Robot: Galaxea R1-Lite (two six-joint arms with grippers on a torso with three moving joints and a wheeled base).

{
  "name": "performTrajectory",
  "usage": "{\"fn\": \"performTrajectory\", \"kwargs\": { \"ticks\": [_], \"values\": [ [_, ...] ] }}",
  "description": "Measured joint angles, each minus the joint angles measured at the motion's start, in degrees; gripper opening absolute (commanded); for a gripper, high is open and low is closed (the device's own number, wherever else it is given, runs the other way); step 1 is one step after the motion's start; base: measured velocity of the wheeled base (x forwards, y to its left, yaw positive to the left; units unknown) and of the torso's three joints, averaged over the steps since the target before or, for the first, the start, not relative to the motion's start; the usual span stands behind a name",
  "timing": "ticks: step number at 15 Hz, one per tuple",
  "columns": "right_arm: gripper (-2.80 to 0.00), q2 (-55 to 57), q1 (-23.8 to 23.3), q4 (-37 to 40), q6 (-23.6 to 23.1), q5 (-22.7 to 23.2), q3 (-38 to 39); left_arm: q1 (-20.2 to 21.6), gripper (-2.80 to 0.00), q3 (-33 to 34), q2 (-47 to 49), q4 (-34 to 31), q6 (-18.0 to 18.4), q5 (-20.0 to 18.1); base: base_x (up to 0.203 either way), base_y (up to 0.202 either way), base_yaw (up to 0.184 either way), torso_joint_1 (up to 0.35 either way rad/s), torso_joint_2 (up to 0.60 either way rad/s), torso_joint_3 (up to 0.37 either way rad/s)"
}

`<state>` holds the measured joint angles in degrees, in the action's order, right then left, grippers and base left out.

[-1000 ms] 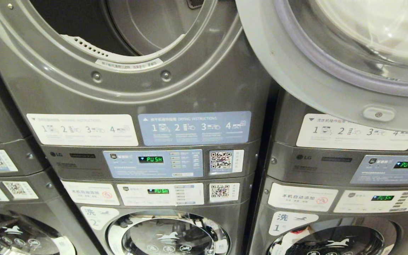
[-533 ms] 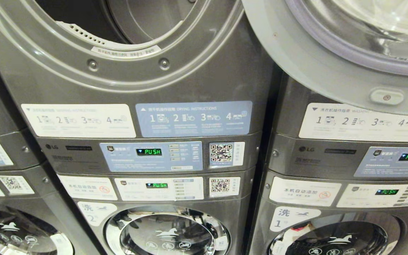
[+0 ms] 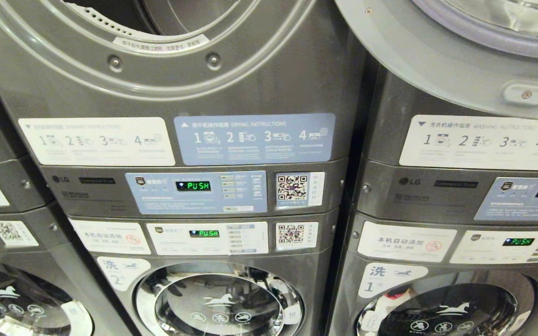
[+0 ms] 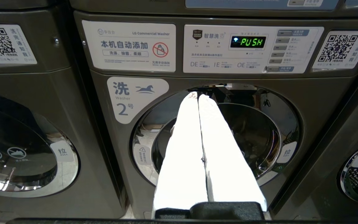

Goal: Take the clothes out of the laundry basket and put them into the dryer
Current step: Take the clothes out of the basket

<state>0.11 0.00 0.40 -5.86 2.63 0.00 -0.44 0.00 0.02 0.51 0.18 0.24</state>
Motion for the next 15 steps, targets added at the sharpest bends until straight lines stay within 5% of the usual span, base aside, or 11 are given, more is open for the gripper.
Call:
{"fn": "performTrajectory", "kwargs": {
  "ticks": [15],
  "values": [
    [-2.8,0.0,0.0,0.0,1.2,-0.2,0.0,0.0,-2.8,0.0,0.0,0.0,0.0,0.0,0.0,0.0,0.0,-0.209,0.45,0.233]
  ]
}}
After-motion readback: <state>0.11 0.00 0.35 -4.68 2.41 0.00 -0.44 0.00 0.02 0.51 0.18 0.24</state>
